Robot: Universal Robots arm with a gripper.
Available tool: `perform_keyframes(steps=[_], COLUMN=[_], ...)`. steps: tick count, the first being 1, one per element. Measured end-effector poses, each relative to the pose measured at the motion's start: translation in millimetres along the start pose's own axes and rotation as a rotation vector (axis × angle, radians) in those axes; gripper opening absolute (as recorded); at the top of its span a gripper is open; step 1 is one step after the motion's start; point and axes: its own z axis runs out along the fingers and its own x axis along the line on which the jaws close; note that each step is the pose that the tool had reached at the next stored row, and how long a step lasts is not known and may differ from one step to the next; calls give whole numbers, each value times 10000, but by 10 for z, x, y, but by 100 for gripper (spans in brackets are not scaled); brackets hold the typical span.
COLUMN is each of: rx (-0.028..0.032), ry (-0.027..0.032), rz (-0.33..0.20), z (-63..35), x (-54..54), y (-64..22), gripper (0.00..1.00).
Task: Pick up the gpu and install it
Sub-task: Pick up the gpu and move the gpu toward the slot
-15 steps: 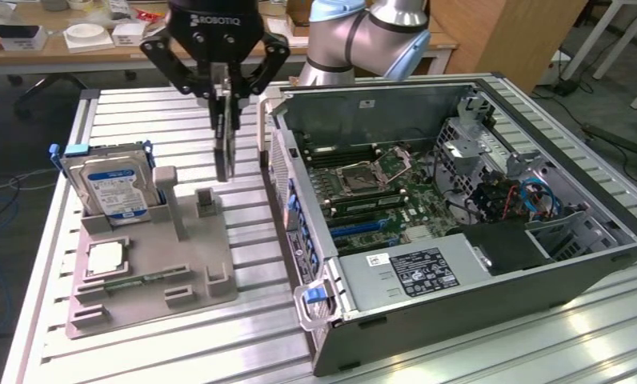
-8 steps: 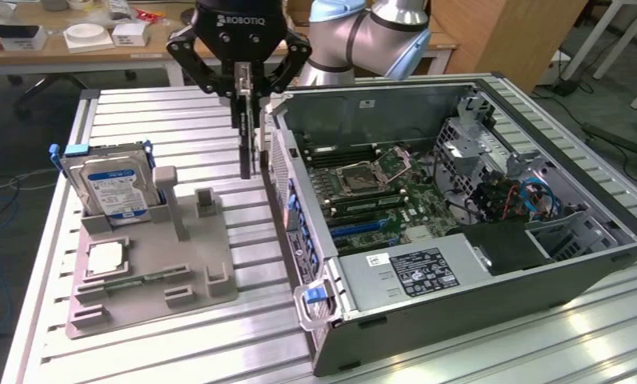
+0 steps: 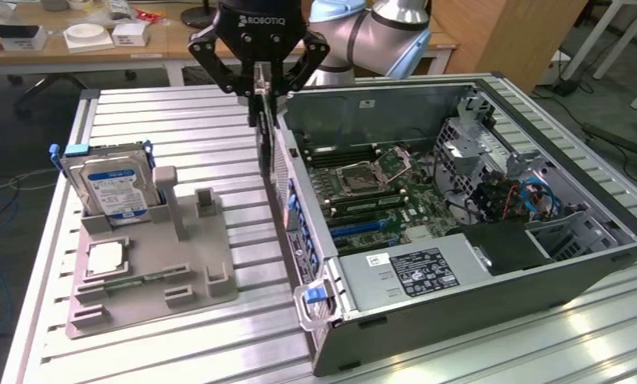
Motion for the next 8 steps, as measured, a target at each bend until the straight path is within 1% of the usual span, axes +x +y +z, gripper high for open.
perform_keyframes(steps=[8], rx=[-1], ry=[-10], rz=[-388], z=[1], x=[-184], y=[14], gripper=[26])
